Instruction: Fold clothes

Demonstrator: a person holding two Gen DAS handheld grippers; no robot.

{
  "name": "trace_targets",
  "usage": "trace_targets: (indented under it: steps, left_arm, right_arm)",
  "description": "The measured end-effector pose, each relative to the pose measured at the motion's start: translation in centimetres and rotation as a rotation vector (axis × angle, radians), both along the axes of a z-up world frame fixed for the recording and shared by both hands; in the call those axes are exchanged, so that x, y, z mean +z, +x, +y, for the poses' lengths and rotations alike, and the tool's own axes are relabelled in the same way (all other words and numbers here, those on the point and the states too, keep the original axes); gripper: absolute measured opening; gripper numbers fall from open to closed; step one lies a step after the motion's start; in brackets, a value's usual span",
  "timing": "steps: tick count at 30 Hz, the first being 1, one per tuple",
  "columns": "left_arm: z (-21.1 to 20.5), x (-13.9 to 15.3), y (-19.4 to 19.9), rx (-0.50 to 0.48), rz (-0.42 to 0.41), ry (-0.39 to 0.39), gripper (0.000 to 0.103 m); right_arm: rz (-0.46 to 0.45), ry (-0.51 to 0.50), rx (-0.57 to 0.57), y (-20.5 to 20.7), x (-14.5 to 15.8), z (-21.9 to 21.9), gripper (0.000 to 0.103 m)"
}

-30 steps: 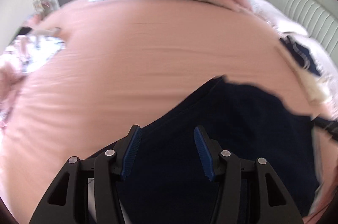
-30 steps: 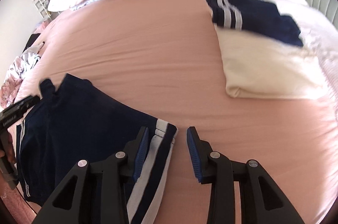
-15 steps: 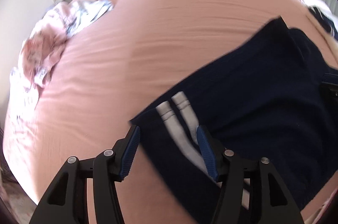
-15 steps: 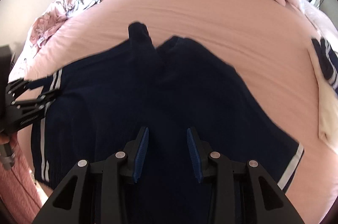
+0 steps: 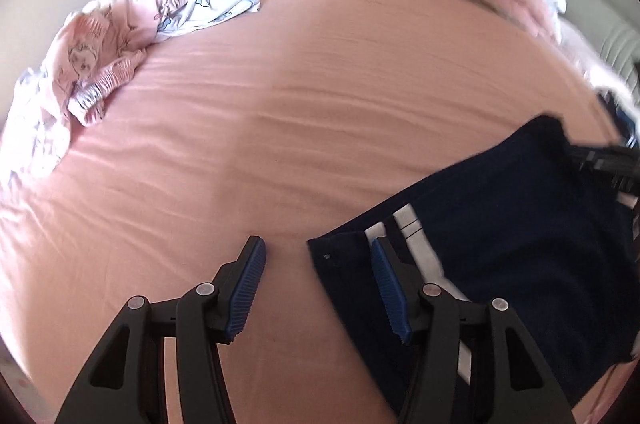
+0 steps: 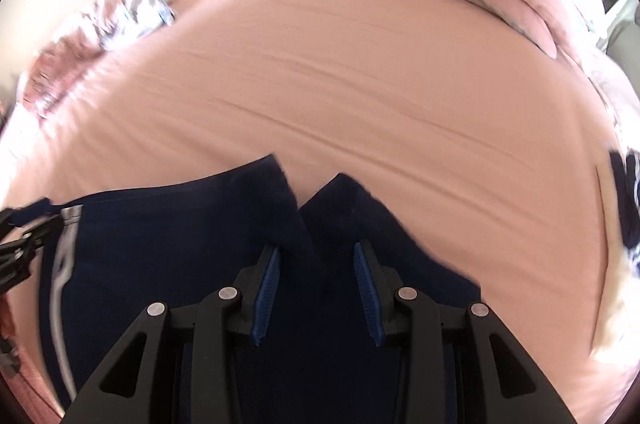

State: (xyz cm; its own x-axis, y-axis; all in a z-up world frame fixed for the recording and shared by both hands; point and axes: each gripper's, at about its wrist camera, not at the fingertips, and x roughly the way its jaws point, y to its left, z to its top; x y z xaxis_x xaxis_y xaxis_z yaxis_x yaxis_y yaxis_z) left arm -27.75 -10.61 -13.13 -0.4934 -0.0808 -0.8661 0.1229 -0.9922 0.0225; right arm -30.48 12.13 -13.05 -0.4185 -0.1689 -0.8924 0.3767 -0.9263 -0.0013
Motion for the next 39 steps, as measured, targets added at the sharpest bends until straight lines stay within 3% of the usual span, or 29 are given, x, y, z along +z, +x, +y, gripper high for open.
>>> trace_targets:
  steps: [3,5,10,13,17,20,23,25,29,33,35,39]
  left_arm:
    - [0.2,0.3,0.2,0.007,-0.037,-0.080,0.056]
    - [-0.1,0.3,0.8,0.017,-0.047,-0.081,0.060]
    - [-0.4,0.3,3.1,0.048,-0.044,-0.093,0.059]
    - [-0.4,1.0,3.2,0.037,0.053,-0.019,0.057]
    - [2.2,1.1,1.7,-0.084,0.144,0.078,0.057]
    - [3.6,0.3,1.3,-0.116,0.113,0.071,0.057]
    - [4.1,-1.2,1.7,-0.107,0.013,-0.049,0.060]
    - [3.4,-0.9,2.2,-0.082,-0.019,-0.074,0.060]
    - [3.1,-0.6,3.3,-0.071,-0.056,-0.121,0.061]
    - [3.1,-0.2,4.3,-0.055,-0.057,-0.139,0.061]
    - [2.4,-0.5,4.5,-0.040,-0.055,-0.116,0.060]
    - [-0.3,0.2,4.3,-0.001,0.058,0.068,0.060]
  right_arm:
    - [0.001,0.007,0.001,-1.1,0.1,-0.3,0.037]
    - [0.001,0.009,-0.001,-1.6,0.3,-0.2,0.037]
    - [-0.005,0.017,0.045,-1.5,1.4,0.9,0.037]
    - [-0.026,-0.006,0.121,-0.6,1.6,1.3,0.037]
    - [-0.054,0.033,0.169,-2.5,-1.4,-1.6,0.039]
    - [-0.036,0.019,0.129,-2.6,-0.6,-0.2,0.040]
    - [-0.015,0.000,0.085,-2.5,0.6,1.5,0.040]
    - [0.000,-0.012,0.055,-2.4,1.3,2.6,0.040]
    - [0.029,-0.036,-0.004,-2.3,2.9,4.8,0.040]
    - [0.049,-0.018,0.052,-2.5,2.4,2.7,0.040]
    - [0.059,-0.008,0.084,-2.7,2.1,1.6,0.040]
    - [0.071,0.012,0.156,-2.7,1.4,-0.8,0.040]
